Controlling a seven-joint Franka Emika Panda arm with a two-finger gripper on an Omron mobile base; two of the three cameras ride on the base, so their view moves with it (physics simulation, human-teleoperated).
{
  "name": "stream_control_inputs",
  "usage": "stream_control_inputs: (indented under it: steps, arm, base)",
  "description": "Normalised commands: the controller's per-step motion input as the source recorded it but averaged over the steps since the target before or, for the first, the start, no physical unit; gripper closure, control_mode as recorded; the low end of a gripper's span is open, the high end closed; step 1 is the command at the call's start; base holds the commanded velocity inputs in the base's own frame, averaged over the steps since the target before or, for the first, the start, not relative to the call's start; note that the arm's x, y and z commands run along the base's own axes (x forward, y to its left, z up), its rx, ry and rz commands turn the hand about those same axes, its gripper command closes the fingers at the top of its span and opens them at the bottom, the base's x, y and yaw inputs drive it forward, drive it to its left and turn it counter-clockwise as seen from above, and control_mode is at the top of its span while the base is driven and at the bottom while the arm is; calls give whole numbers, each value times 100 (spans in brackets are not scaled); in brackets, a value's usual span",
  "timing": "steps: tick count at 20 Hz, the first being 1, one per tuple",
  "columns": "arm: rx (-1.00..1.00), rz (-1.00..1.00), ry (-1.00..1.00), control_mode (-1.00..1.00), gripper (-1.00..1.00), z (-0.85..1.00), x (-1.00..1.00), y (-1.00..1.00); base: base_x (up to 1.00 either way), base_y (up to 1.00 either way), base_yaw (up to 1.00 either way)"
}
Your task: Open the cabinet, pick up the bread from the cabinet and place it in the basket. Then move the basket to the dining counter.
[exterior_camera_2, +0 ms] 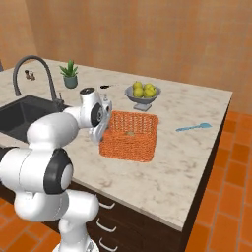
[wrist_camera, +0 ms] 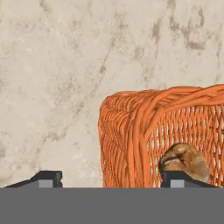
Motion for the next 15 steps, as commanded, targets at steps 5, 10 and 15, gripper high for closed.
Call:
stream_control_inputs:
  steps: [5, 10, 15]
  arm:
    - [1, 0, 0, -100, -100, 69, -73, -20]
    - [4, -10, 0, -100, -100, 53, -100, -30]
    - [14, -42, 0, -100, -100, 25, -100, -6]
  base:
    - [0, 0, 0]
    - [0, 0, 0]
    - [0, 0, 0]
